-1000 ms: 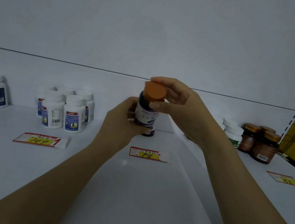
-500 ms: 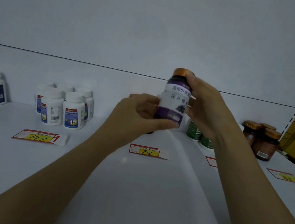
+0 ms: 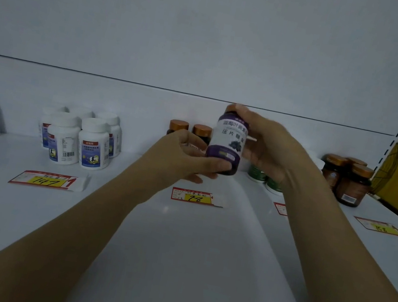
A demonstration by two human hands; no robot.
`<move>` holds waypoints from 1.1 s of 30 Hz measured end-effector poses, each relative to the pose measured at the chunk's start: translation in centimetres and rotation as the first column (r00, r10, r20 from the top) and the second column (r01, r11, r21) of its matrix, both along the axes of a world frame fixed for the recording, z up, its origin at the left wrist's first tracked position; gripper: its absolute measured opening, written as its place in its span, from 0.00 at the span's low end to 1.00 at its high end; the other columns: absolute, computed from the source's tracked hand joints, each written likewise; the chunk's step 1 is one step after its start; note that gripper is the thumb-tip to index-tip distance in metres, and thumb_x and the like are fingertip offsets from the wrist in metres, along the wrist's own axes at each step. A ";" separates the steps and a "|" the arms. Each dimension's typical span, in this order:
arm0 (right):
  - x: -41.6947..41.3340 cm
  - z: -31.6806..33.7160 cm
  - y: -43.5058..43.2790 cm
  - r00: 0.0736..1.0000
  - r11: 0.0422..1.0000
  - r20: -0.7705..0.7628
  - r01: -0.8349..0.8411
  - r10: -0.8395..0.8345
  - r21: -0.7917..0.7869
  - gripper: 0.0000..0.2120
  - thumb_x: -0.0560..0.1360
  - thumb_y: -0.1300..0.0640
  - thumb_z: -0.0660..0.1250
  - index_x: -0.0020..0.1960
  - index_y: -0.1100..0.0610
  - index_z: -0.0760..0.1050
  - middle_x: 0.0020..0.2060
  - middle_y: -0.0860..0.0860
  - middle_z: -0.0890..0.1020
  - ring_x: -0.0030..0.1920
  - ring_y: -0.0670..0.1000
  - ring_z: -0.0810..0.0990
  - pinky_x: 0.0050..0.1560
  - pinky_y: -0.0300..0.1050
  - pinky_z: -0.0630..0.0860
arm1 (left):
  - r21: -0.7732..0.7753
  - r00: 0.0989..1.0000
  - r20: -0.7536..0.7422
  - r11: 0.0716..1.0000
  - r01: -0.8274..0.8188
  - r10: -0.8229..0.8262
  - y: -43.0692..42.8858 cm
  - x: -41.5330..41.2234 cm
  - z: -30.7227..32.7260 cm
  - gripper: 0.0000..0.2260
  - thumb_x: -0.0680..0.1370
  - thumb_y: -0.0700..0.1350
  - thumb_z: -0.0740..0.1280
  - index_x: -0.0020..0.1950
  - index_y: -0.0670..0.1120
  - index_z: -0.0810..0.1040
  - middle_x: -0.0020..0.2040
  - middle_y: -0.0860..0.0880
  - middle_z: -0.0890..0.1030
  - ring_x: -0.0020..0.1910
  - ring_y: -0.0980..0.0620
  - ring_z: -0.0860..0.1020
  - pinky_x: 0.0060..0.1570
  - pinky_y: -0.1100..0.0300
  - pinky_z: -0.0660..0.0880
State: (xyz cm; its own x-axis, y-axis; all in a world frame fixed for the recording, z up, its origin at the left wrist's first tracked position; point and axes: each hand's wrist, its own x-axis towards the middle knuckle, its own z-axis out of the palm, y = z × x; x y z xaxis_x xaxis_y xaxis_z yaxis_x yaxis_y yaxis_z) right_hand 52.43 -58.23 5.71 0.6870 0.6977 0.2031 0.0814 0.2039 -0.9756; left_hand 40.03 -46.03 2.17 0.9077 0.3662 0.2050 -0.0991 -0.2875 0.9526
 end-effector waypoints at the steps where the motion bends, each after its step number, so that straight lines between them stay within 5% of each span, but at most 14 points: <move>1: 0.1 0.3 -0.2 0.997 0.998 0.081 -0.026 0.022 0.049 0.12 0.71 0.52 0.69 0.53 0.55 0.80 0.44 0.49 0.84 0.46 0.48 0.82 0.45 0.42 0.80 | 0.040 0.999 0.021 0.999 -0.025 0.025 0.1 0.0 0.0 0.23 0.66 0.46 0.75 0.58 0.46 0.71 0.49 0.50 0.82 0.43 0.55 0.83 0.42 0.64 0.80; 5: -0.2 0.5 -0.4 0.961 0.993 0.273 -0.078 0.050 0.092 0.22 0.66 0.56 0.70 0.60 0.55 0.76 0.57 0.52 0.82 0.57 0.50 0.81 0.54 0.43 0.79 | 0.140 0.992 0.106 0.987 -0.081 0.066 0.4 -0.2 -0.3 0.26 0.65 0.41 0.77 0.60 0.48 0.73 0.50 0.55 0.81 0.46 0.59 0.81 0.44 0.67 0.79; 11: -0.2 0.5 -0.6 0.885 0.993 0.465 0.063 -0.011 -0.097 0.17 0.71 0.54 0.72 0.59 0.52 0.78 0.53 0.48 0.83 0.54 0.46 0.82 0.55 0.42 0.79 | 0.190 0.993 0.108 0.980 -0.062 0.042 1.1 0.3 -1.5 0.22 0.66 0.38 0.76 0.59 0.47 0.77 0.47 0.56 0.82 0.45 0.63 0.81 0.45 0.72 0.77; 18: -0.1 2.5 -0.1 0.815 0.951 0.577 0.220 -0.056 -0.219 0.16 0.74 0.49 0.70 0.58 0.56 0.79 0.51 0.49 0.84 0.51 0.45 0.82 0.54 0.40 0.79 | 0.342 0.995 0.070 0.935 -0.097 0.077 1.7 1.0 -2.0 0.23 0.72 0.47 0.73 0.65 0.49 0.72 0.56 0.56 0.79 0.52 0.60 0.78 0.55 0.65 0.74; 21: 0.9 3.8 0.6 0.802 0.925 0.595 0.265 -0.055 -0.272 0.16 0.73 0.50 0.71 0.58 0.55 0.79 0.52 0.49 0.83 0.52 0.47 0.82 0.60 0.45 0.76 | 0.648 0.978 -0.024 0.749 -0.141 0.206 2.8 0.8 -2.8 0.21 0.78 0.50 0.65 0.70 0.48 0.67 0.61 0.56 0.73 0.58 0.58 0.72 0.55 0.70 0.68; 25: 2.3 4.7 2.1 0.757 0.866 0.653 0.343 -0.025 -0.364 0.15 0.74 0.53 0.71 0.59 0.56 0.78 0.54 0.50 0.82 0.54 0.48 0.79 0.55 0.42 0.74 | 0.846 0.867 -0.222 0.529 -0.056 0.446 4.9 0.9 -4.6 0.25 0.82 0.51 0.53 0.76 0.40 0.54 0.77 0.43 0.55 0.75 0.47 0.55 0.72 0.57 0.53; 31: 3.9 2.4 4.2 0.768 0.800 0.641 0.382 0.004 -0.463 0.13 0.76 0.57 0.68 0.59 0.61 0.78 0.43 0.45 0.79 0.50 0.49 0.78 0.51 0.44 0.77 | 0.839 0.717 -0.431 0.537 0.094 0.548 6.8 0.7 -6.6 0.28 0.83 0.54 0.45 0.77 0.37 0.45 0.78 0.40 0.45 0.77 0.44 0.45 0.75 0.52 0.45; 33: 4.5 1.2 4.5 0.748 0.775 0.664 0.424 -0.007 -0.469 0.14 0.76 0.57 0.69 0.59 0.62 0.78 0.46 0.49 0.81 0.51 0.51 0.78 0.53 0.46 0.78 | 0.819 0.701 -0.466 0.563 0.111 0.540 6.8 0.8 -6.7 0.28 0.83 0.54 0.44 0.77 0.38 0.43 0.78 0.41 0.43 0.77 0.45 0.44 0.75 0.53 0.43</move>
State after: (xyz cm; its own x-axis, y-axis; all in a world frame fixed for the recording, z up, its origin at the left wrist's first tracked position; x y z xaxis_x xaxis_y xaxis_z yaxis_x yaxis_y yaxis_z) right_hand 56.97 -53.77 6.95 0.7054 0.6643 0.2470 0.6461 -0.4596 -0.6093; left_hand 40.82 -39.19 -4.56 0.8214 0.5678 -0.0543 0.5696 -0.8117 0.1291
